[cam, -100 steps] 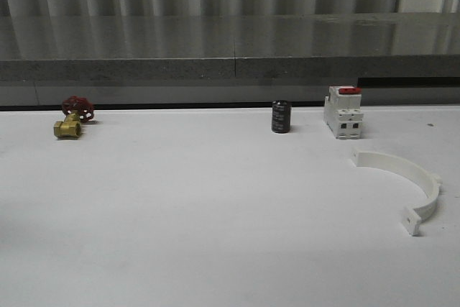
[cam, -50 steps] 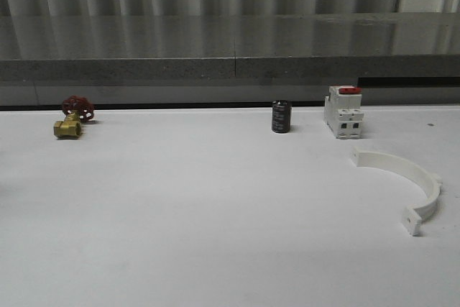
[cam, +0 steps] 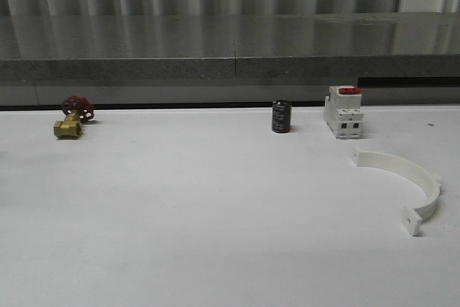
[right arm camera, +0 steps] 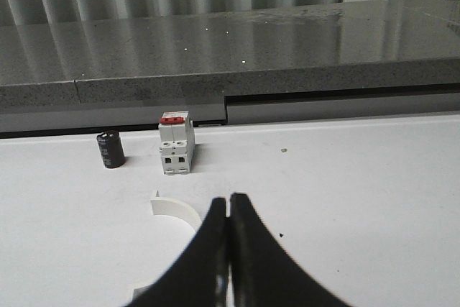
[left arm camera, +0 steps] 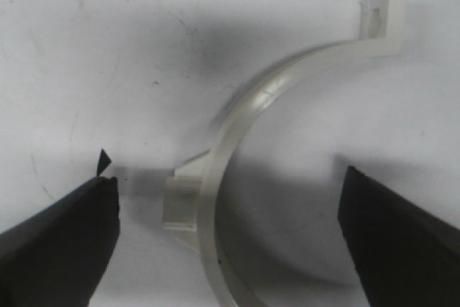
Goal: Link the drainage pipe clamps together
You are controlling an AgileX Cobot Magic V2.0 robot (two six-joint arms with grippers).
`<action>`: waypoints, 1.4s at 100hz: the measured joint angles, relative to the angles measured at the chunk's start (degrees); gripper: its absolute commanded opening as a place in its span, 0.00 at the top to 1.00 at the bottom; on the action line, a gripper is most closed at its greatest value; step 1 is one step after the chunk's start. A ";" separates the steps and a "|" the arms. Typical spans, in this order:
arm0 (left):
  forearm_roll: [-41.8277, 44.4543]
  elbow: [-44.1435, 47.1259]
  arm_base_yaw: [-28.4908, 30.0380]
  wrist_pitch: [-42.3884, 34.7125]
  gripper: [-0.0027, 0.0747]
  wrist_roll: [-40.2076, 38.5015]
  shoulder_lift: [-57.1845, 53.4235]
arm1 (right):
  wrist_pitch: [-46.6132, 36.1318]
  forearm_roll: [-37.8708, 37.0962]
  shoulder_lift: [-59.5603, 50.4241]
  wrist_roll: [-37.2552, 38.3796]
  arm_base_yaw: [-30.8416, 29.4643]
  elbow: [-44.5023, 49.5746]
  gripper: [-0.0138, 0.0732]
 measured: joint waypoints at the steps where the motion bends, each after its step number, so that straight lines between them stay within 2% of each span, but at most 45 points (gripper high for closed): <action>1: 0.00 0.00 0.00 0.02 0.18 0.00 0.09 | 0.00 0.00 0.00 0.00 0.00 0.00 0.92; 13: 0.00 0.00 0.00 -0.12 0.28 0.09 0.22 | 0.00 0.00 0.00 0.00 0.00 0.00 0.92; 42: 0.00 -0.13 0.00 1.24 0.82 0.09 0.22 | 0.00 0.00 0.00 0.00 0.00 0.00 0.92; 53: 0.00 -0.13 0.00 1.46 0.94 0.11 0.22 | 0.00 0.00 0.00 0.00 0.00 0.00 0.92; 77: -2.30 -0.13 0.00 1.98 0.96 0.21 -0.23 | 0.00 0.00 0.00 0.00 0.00 0.00 0.92; 91: -4.87 -0.13 -2.18 3.49 0.95 0.21 -4.21 | 0.00 0.00 0.00 0.00 0.00 0.00 0.92; 113: -7.47 -0.13 -12.76 4.31 0.95 -6.68 -11.94 | 0.00 0.00 0.00 0.00 0.00 0.00 0.92; 140: -7.28 -0.13 -28.31 2.14 0.95 -18.34 -11.01 | 0.00 0.00 0.00 0.00 0.00 0.00 0.92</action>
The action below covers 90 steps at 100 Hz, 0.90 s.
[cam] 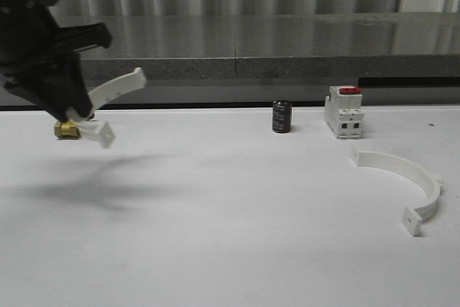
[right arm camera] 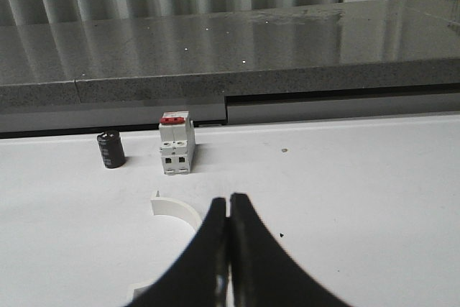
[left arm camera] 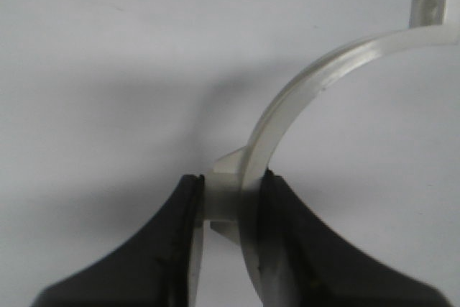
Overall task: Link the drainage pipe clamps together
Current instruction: 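Lower the left gripper and grasp the flange of the nearer clamp half, then set the clamp half down on the table and open the left gripper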
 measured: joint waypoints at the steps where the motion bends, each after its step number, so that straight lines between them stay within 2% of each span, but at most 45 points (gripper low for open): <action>1: 0.00 0.00 -0.77 -0.19 0.95 -0.28 0.18 | 0.00 0.00 0.00 0.00 0.00 0.00 0.92; 15: 2.91 0.00 -6.94 -2.68 0.95 -5.99 2.64 | 0.00 0.00 0.00 0.00 0.00 0.00 0.92; 29: 3.79 0.00 -9.89 -3.97 0.95 -9.00 6.49 | 0.00 0.00 0.00 0.00 0.00 0.00 0.92; 49: 4.34 0.00 -10.50 -5.70 0.95 -11.89 10.48 | 0.00 0.00 0.00 0.00 0.00 0.00 0.92; 90: 4.70 0.00 -10.50 -6.57 0.95 -12.79 10.58 | 0.00 0.00 0.00 0.00 0.00 0.00 0.92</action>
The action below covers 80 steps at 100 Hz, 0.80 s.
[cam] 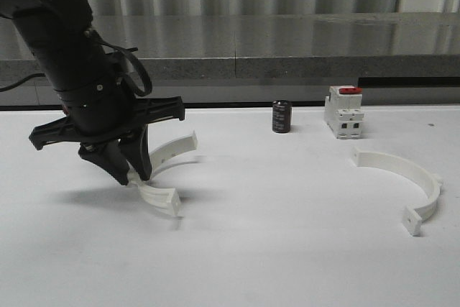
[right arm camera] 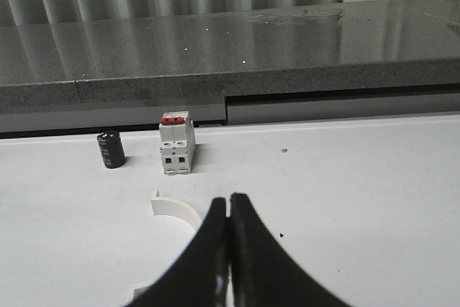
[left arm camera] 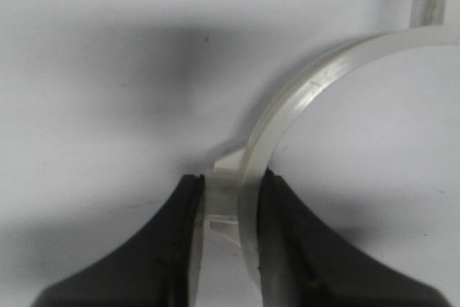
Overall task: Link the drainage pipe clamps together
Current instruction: 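Set the clamp half down on the table and open the left gripper, then raise the left gripper away from the placed clamp half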
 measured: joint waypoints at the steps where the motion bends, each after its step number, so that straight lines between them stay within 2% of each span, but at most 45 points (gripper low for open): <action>1: 0.00 0.00 0.00 0.00 0.95 0.00 0.00 | 0.00 0.00 0.00 0.00 0.00 0.00 0.92; 18: 0.00 0.00 0.00 0.00 0.95 -0.15 0.32 | 0.00 0.00 0.00 0.00 0.00 0.00 0.92; 25: 0.00 0.00 0.00 0.19 0.91 -0.15 0.81 | 0.00 0.00 0.00 0.00 0.00 0.00 0.92; 35: 0.00 0.00 0.00 0.19 0.75 -0.15 0.83 | 0.00 0.00 0.00 0.00 0.00 0.00 0.92; 43: 0.00 0.00 0.00 0.19 0.50 -0.15 0.83 | 0.00 0.00 0.00 0.00 0.00 0.00 0.92; 44: 0.00 0.00 0.00 0.19 0.50 -0.15 0.83 | 0.00 0.00 0.00 0.00 0.00 0.00 0.92; 52: 0.00 0.00 0.00 0.19 0.26 -0.15 0.83 | 0.00 0.00 0.00 0.00 0.00 0.00 0.92; 57: 0.00 -0.11 0.00 0.33 0.17 -0.15 0.83 | 0.00 0.00 0.00 0.00 0.00 0.00 0.92; 64: 0.00 -0.51 0.00 0.33 0.11 -0.15 0.83 | 0.00 0.00 0.00 0.00 0.00 0.00 0.92; 80: 0.08 -3.02 0.00 1.23 0.11 2.06 0.70 | 0.00 0.00 0.00 0.00 0.00 0.00 0.92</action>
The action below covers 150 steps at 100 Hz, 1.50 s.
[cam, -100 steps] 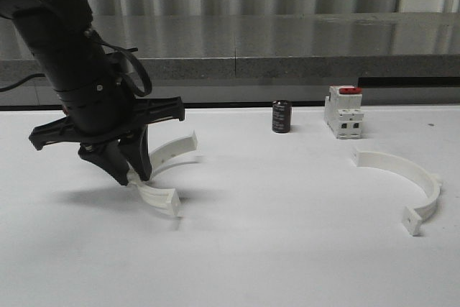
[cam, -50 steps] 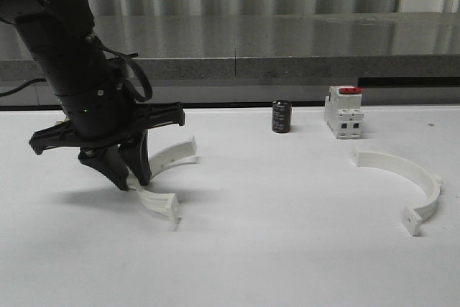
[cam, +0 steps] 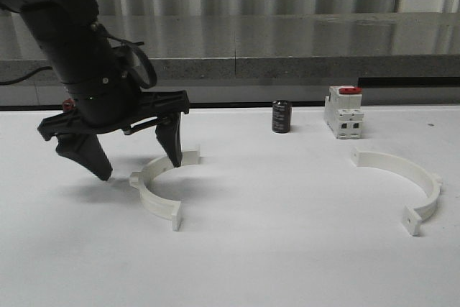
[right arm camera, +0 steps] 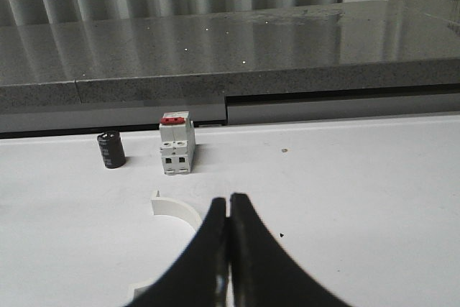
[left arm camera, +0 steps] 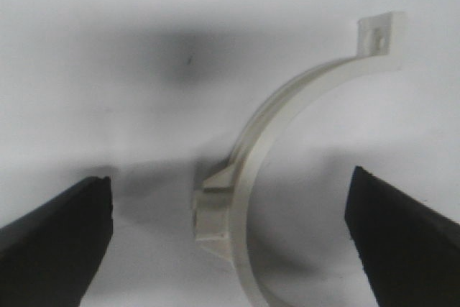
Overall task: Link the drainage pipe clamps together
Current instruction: 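Raise the left gripper away from the placed clamp half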
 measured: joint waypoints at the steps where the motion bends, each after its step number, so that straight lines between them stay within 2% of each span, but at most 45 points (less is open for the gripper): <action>1: 0.00 -0.20 0.00 0.04 0.11 0.02 -0.17 | 0.00 0.00 0.00 0.00 0.00 0.00 0.92; 36: 4.02 -1.03 1.93 -0.07 0.12 5.23 -12.46 | 0.00 0.00 0.00 0.00 0.00 0.00 0.92; 63: 4.68 -1.03 11.57 1.29 0.12 14.66 -22.22 | 0.00 0.00 0.00 0.00 0.00 0.00 0.92; 75: 2.21 1.06 16.67 1.70 0.12 20.29 -26.30 | 0.00 0.00 0.00 0.00 0.00 0.00 0.92; 87: -1.45 6.20 21.28 1.31 0.12 25.12 -31.51 | 0.00 0.00 0.00 0.00 0.00 0.00 0.92; 100: -2.76 14.86 24.04 -1.39 0.12 27.00 -39.21 | 0.00 0.00 0.00 0.00 0.00 0.00 0.92; 133: -3.74 36.71 24.65 -5.83 0.12 27.56 -61.90 | 0.00 0.00 0.00 0.00 0.00 0.00 0.92; 142: -3.74 41.33 24.65 -5.99 0.17 27.56 -68.22 | -0.23 0.00 0.00 0.00 0.00 0.00 0.92; 150: -3.87 44.70 24.65 -5.99 0.26 27.66 -73.44 | -0.37 0.00 0.00 0.00 0.00 0.00 0.92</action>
